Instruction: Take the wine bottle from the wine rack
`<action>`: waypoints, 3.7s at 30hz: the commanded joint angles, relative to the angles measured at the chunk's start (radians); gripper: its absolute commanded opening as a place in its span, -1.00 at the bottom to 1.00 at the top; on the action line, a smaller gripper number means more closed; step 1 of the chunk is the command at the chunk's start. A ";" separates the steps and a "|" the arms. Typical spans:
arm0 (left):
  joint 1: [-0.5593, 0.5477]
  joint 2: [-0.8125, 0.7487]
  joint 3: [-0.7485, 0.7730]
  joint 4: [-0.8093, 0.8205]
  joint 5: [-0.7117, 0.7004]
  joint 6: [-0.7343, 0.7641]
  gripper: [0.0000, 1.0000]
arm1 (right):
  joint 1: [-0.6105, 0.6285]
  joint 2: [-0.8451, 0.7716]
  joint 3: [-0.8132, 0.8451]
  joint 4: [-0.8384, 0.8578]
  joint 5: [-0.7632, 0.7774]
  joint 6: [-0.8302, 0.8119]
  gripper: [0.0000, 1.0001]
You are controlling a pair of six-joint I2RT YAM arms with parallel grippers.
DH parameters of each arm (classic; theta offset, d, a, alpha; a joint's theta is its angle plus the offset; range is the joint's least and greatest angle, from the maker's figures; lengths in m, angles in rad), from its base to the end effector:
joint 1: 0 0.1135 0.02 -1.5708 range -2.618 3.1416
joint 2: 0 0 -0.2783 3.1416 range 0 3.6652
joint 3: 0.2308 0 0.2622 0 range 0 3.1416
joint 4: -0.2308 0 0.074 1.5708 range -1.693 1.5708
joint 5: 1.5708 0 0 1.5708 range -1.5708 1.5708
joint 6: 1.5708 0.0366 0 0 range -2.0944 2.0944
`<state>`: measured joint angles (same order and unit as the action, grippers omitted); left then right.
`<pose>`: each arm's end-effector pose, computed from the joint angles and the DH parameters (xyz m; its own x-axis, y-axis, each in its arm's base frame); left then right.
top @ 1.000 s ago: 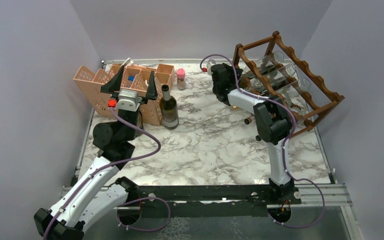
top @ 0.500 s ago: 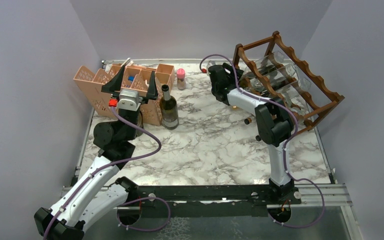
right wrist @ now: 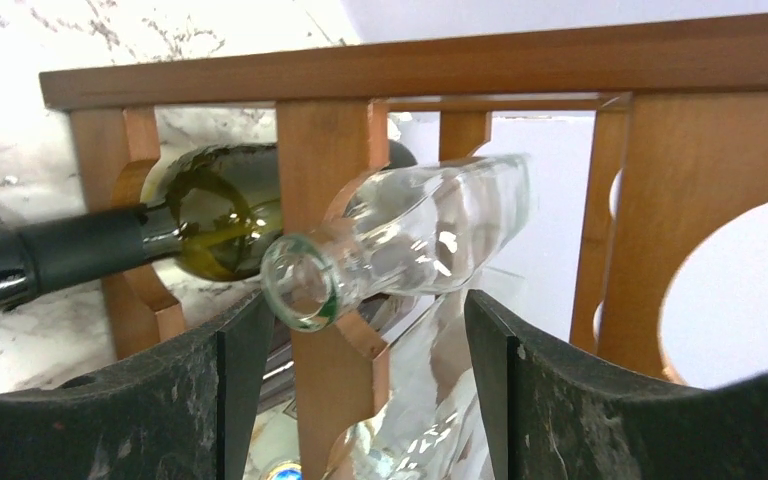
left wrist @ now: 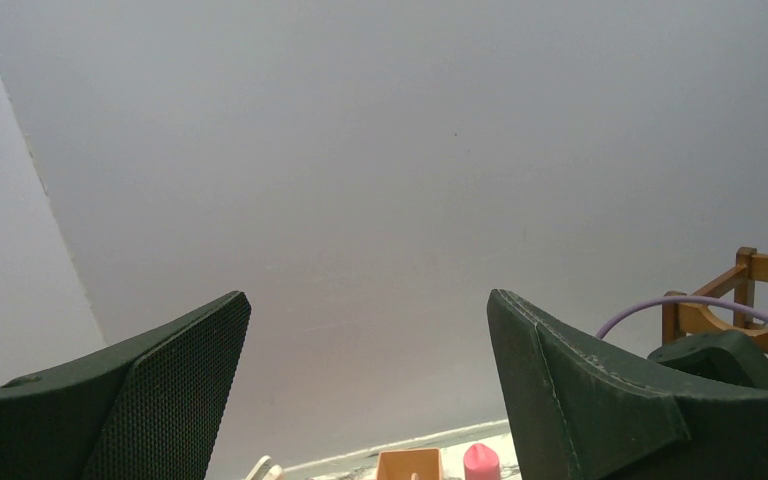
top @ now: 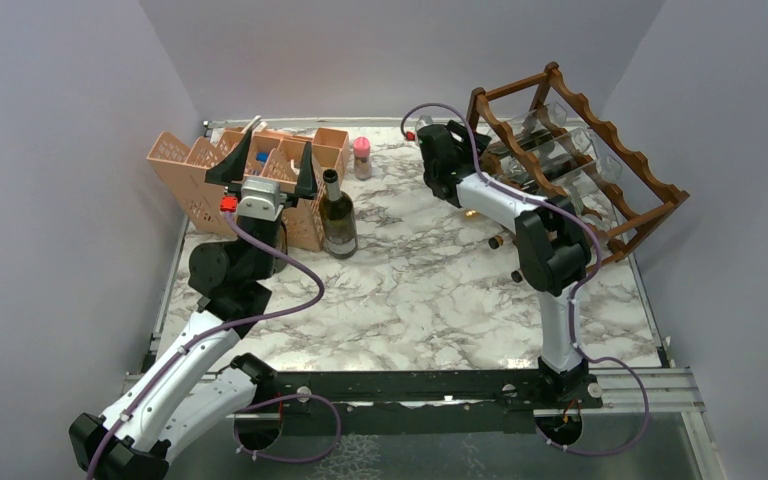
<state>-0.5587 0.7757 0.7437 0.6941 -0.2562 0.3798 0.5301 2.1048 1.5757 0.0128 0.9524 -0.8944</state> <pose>0.1445 -0.0794 0.4274 0.6114 0.0407 -0.7902 0.1256 0.9810 0.1477 0.4422 0.2246 0.2290 -0.5148 -0.8257 -0.2307 -0.1329 0.3427 -0.9300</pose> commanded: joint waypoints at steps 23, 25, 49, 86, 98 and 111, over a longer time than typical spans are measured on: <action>-0.012 0.010 -0.012 0.025 0.024 0.004 0.89 | -0.023 0.046 0.073 -0.085 -0.140 -0.070 0.33; -0.013 0.009 -0.012 0.025 0.025 0.005 0.89 | -0.027 0.052 0.070 -0.088 -0.132 -0.068 0.31; -0.017 0.009 -0.012 0.025 0.023 0.013 0.89 | -0.039 0.055 0.000 0.047 -0.121 -0.160 0.10; -0.017 -0.002 -0.012 0.024 0.020 0.014 0.89 | 0.083 0.112 -0.005 -0.012 -0.093 -0.110 -0.89; -0.017 -0.009 -0.012 0.024 0.016 0.007 0.89 | 0.126 0.170 -0.059 0.086 -0.032 -0.144 -0.98; -0.017 -0.019 -0.012 0.024 0.005 0.012 0.89 | 0.191 0.151 -0.012 0.023 -0.030 -0.069 -0.98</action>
<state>-0.5716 0.7708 0.7437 0.6941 -0.2516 0.3866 0.6662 2.1899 1.5726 0.2111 1.0073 -1.1301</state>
